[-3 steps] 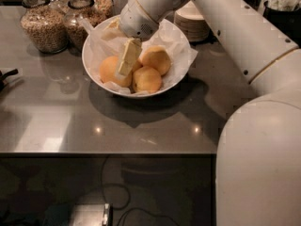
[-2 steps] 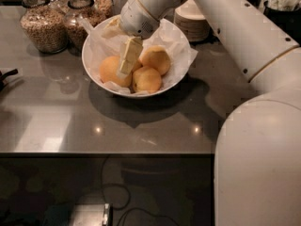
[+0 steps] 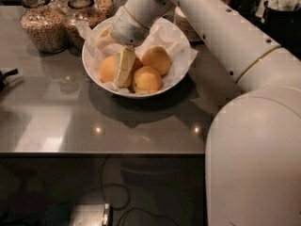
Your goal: Pick orange from white bowl
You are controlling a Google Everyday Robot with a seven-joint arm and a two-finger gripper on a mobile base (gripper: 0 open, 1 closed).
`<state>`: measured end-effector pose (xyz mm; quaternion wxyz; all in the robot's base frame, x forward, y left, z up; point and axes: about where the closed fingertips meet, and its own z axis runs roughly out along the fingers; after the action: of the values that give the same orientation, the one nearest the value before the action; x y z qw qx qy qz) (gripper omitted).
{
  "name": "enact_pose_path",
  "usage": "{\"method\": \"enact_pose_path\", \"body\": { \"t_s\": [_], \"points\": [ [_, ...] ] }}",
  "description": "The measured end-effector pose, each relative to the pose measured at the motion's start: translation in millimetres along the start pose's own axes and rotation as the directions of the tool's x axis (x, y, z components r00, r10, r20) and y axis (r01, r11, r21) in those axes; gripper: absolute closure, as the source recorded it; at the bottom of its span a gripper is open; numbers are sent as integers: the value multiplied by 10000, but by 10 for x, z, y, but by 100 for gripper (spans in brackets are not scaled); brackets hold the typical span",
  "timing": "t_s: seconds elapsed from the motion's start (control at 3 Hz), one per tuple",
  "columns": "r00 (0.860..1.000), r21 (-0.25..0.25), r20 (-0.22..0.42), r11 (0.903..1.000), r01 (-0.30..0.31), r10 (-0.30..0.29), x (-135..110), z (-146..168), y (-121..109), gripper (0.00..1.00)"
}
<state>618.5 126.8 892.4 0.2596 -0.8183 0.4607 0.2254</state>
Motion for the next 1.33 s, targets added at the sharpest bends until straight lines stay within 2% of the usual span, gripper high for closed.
{"method": "enact_pose_path", "body": {
  "t_s": [0.33,0.67,1.0,1.33],
  "points": [
    [9996,-128,-221,9997,186,-189,89,35,113,19],
    [9971,240,-756,9997,23,-5,212,-172,248,19],
    [9901,758,-1404,9970,163,-55,223,-516,265,17],
    [9899,776,-1420,9968,172,-61,220,-524,263,14]
  ]
}}
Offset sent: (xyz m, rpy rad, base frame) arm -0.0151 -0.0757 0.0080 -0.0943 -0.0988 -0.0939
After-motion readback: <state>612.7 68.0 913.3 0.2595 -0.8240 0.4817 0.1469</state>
